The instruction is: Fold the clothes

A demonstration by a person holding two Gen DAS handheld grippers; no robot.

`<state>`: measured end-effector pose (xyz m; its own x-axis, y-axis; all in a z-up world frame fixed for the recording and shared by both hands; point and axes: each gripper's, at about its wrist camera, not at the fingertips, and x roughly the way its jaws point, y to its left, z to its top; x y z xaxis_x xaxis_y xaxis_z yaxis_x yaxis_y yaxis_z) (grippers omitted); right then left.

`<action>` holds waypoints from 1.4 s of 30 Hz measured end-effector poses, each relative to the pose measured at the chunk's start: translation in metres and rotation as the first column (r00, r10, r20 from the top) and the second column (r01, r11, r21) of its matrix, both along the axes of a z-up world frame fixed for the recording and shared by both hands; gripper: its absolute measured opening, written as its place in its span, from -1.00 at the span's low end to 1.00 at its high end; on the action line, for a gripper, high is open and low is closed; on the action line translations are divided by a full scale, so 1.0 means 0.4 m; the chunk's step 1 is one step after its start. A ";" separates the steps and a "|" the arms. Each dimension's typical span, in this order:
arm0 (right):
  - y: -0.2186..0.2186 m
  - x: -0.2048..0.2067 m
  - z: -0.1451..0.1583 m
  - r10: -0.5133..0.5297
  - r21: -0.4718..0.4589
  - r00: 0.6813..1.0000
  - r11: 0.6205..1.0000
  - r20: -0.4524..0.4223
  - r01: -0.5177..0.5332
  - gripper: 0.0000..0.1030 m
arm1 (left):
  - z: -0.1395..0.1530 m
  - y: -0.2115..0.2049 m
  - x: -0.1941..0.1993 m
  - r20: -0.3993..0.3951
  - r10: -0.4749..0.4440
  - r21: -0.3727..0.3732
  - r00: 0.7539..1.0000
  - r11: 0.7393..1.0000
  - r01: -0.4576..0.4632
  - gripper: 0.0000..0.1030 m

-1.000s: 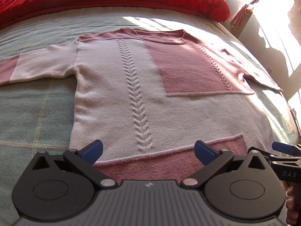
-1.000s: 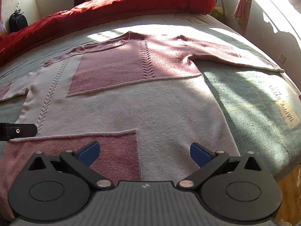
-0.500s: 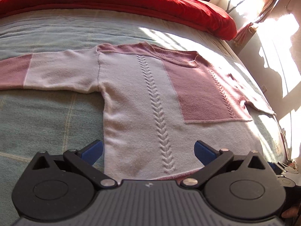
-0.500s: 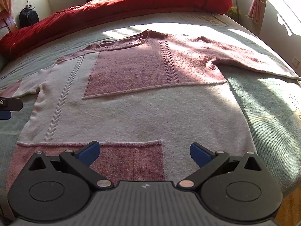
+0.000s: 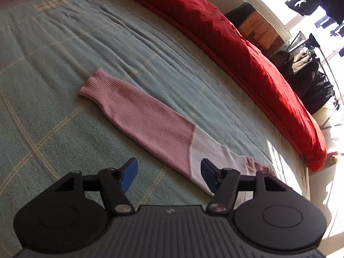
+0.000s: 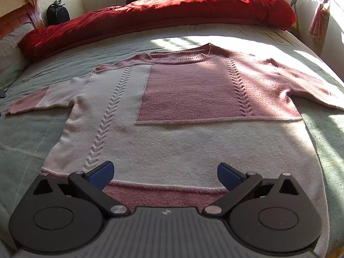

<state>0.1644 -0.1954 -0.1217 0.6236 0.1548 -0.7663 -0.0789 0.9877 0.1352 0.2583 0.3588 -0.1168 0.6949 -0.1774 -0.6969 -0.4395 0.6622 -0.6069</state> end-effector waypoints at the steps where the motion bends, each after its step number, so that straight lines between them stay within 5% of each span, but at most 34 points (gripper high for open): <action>1: 0.003 0.007 0.000 -0.002 0.000 1.000 1.000 0.002 0.002 1.00 | -0.023 0.032 -0.003 0.010 0.053 -0.062 0.999 0.997 -0.052 -0.04; 5: 0.014 0.041 0.004 -0.005 0.001 1.000 1.000 0.008 0.005 1.00 | -0.094 0.090 0.006 0.016 0.166 -0.181 0.986 0.970 -0.161 -0.10; 12: 0.038 0.077 0.008 -0.003 0.001 1.000 1.000 0.019 0.003 1.00 | -0.166 0.099 0.067 0.002 0.200 -0.226 0.980 0.955 -0.195 -0.10; 23: 0.051 0.096 -0.024 -0.009 -0.025 1.000 1.000 -0.009 0.009 1.00 | -0.216 0.108 0.150 -0.057 0.237 -0.194 0.970 0.950 -0.243 -0.15; 36: 0.062 0.111 -0.040 -0.001 -0.028 1.000 1.000 -0.028 0.000 1.00 | -0.234 0.167 0.206 -0.008 0.316 -0.216 0.949 0.926 -0.310 -0.16; 42: 0.071 0.114 -0.047 0.004 -0.028 0.999 1.000 -0.043 -0.005 1.00 | -0.228 0.162 0.219 0.018 0.291 -0.168 0.957 0.944 -0.284 -0.13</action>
